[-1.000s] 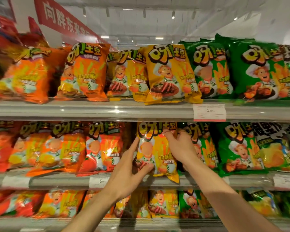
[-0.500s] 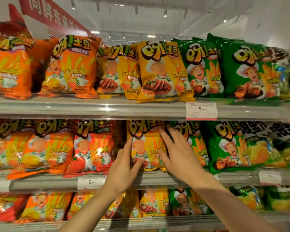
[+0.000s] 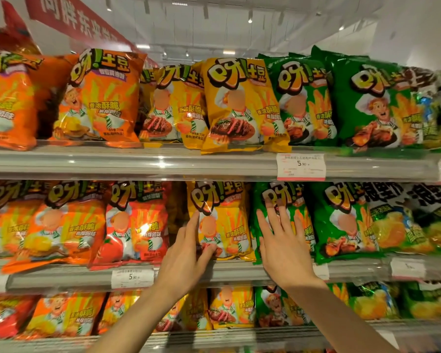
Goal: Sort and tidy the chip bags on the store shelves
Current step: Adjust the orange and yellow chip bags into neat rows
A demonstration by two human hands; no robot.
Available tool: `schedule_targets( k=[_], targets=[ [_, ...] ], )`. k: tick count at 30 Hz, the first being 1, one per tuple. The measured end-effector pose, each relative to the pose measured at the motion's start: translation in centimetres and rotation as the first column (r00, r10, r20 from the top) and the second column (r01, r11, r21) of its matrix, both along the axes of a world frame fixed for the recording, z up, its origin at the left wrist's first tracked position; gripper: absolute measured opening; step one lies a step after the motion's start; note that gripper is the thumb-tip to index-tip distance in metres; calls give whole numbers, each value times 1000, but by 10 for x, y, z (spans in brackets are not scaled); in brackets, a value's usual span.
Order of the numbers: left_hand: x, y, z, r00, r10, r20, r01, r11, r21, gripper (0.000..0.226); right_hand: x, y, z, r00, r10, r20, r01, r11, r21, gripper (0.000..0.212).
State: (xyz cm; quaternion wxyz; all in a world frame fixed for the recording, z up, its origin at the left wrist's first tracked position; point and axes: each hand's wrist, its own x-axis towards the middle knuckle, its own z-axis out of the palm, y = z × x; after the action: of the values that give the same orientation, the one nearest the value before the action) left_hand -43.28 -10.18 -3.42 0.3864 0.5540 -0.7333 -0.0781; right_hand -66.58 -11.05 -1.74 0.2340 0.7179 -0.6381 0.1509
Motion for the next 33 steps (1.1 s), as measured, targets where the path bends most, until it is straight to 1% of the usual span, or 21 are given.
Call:
schedule_targets(
  k=[3, 7, 10, 12, 14, 17, 21, 24, 26, 29, 31, 33],
  targets=[
    [-5, -2, -1, 1000, -12, 24, 12, 1000, -5, 85, 2, -3, 1, 999, -38, 21, 38, 999, -3, 69],
    [-10, -5, -1, 997, 19, 75, -21, 1000, 20, 86, -5, -8, -2, 999, -40, -10, 40, 999, 21, 69],
    [-6, -4, -2, 996, 6, 86, -6, 1000, 5, 84, -10, -4, -2, 1000, 16, -18, -17, 998, -66, 63],
    [-2, -3, -2, 998, -12, 54, 13, 1000, -27, 76, -7, 1, 3, 997, 82, -1, -82, 988, -128, 65],
    [0, -3, -3, 999, -25, 37, 28, 997, -66, 69, 5, 4, 7, 985, 170, -28, -172, 973, -154, 66],
    [-2, -5, -5, 996, -40, 77, 46, 996, -80, 63, 19, 2, 2, 960, 258, -105, -270, 956, -113, 64],
    [-2, -6, -4, 994, -53, 94, 61, 995, -77, 65, 20, -3, -6, 972, 202, -121, -208, 977, -41, 64],
    [6, 0, -2, 994, -52, 100, 65, 989, -134, 63, 23, -1, -4, 975, 192, -109, -197, 980, -37, 63],
    [18, 7, -1, 993, -56, 104, 74, 980, -183, 60, 28, 5, -1, 978, 197, -72, -201, 978, -55, 65],
    [43, 20, 2, 994, -42, 101, 68, 960, -273, 52, 45, 20, 5, 968, 244, 51, -236, 963, -126, 67],
    [61, 25, 3, 996, 2, 87, 27, 943, -332, 47, 66, 31, 9, 937, 309, 165, -279, 943, -182, 66],
    [80, 29, 4, 997, 66, 42, -46, 929, -366, 44, 92, 40, 11, 888, 359, 287, -316, 930, -185, 64]
  ],
)
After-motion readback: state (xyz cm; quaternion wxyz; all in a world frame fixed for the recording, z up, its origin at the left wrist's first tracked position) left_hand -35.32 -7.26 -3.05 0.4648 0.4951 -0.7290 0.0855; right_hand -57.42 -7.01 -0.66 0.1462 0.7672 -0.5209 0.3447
